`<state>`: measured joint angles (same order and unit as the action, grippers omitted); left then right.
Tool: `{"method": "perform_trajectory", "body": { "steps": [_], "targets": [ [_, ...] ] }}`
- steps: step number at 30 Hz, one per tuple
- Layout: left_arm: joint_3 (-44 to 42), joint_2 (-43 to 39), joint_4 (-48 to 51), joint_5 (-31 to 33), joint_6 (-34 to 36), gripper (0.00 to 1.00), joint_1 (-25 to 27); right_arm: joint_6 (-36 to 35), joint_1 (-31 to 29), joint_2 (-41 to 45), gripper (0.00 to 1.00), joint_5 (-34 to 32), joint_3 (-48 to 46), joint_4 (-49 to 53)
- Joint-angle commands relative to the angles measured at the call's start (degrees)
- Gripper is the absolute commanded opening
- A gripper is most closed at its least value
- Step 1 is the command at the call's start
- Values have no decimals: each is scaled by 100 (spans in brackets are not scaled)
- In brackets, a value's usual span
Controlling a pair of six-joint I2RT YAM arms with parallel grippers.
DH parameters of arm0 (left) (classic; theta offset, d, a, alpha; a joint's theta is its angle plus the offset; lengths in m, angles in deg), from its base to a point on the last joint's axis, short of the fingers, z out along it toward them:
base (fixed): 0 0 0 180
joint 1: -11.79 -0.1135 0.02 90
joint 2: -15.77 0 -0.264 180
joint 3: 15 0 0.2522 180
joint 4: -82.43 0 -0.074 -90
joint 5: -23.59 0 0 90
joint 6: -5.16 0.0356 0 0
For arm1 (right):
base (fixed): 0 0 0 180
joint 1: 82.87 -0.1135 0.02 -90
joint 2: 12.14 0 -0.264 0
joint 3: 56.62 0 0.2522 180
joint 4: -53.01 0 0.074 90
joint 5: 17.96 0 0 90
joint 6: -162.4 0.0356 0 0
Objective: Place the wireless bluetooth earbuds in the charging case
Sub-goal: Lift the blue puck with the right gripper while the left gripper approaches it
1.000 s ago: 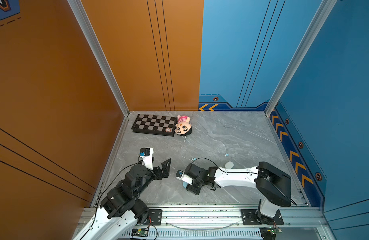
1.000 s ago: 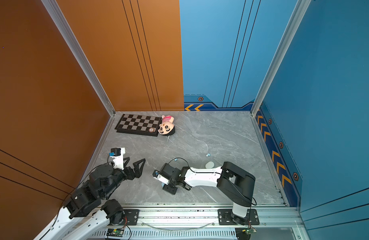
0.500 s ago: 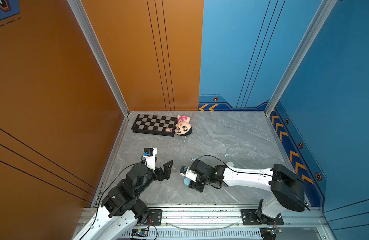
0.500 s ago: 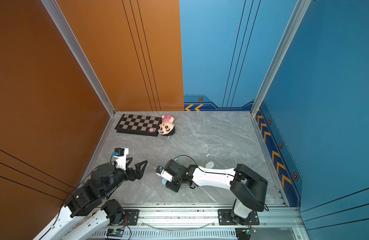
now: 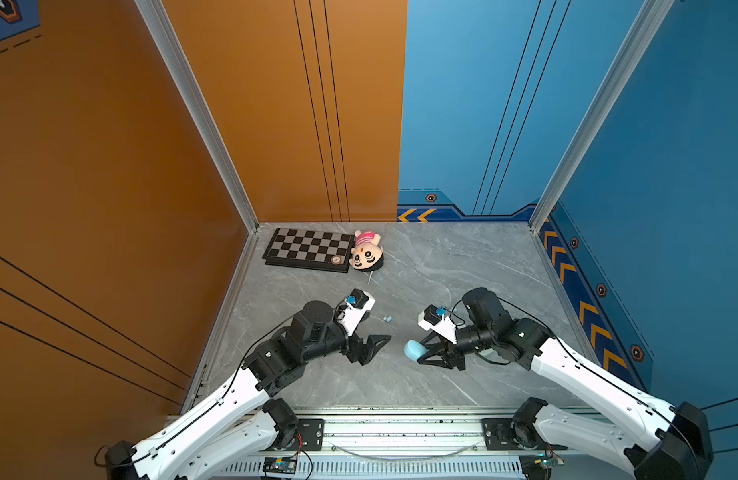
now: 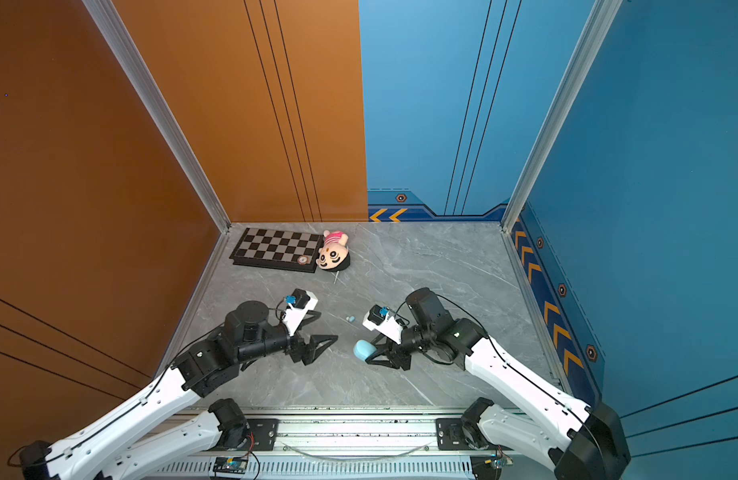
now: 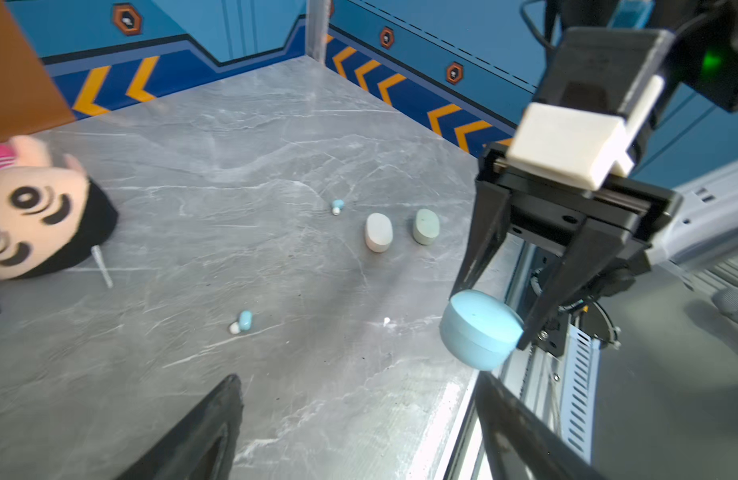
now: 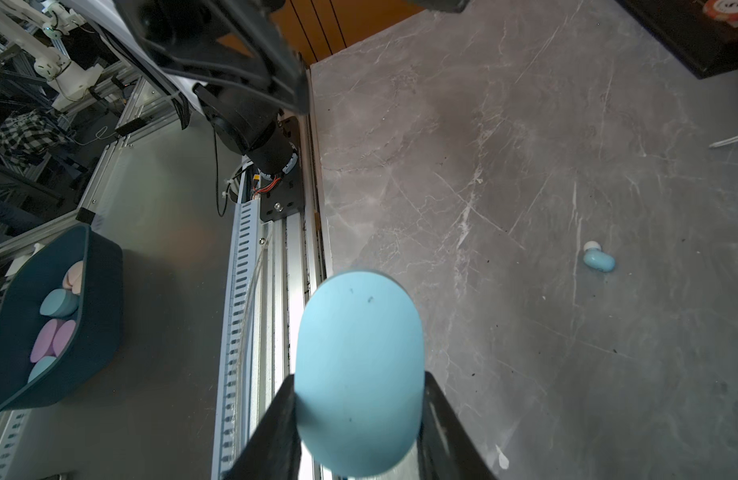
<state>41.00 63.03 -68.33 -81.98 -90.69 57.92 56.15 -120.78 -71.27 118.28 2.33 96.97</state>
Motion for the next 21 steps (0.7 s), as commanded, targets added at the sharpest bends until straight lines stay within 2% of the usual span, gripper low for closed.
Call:
{"method": "perform_trajectory", "body": {
  "steps": [1, 9, 21],
  "targets": [
    [231, 290, -249, -550, 538, 82, 344, -587, 90, 26, 24, 401, 184, 898],
    [305, 556, -245, -1056, 774, 80, 850, -889, 100, 12, 23, 636, 761, 1422],
    [418, 925, -634, -1419, 779, 60, 1047, -891, -51, -86, 23, 527, 1097, 1430]
  ]
}}
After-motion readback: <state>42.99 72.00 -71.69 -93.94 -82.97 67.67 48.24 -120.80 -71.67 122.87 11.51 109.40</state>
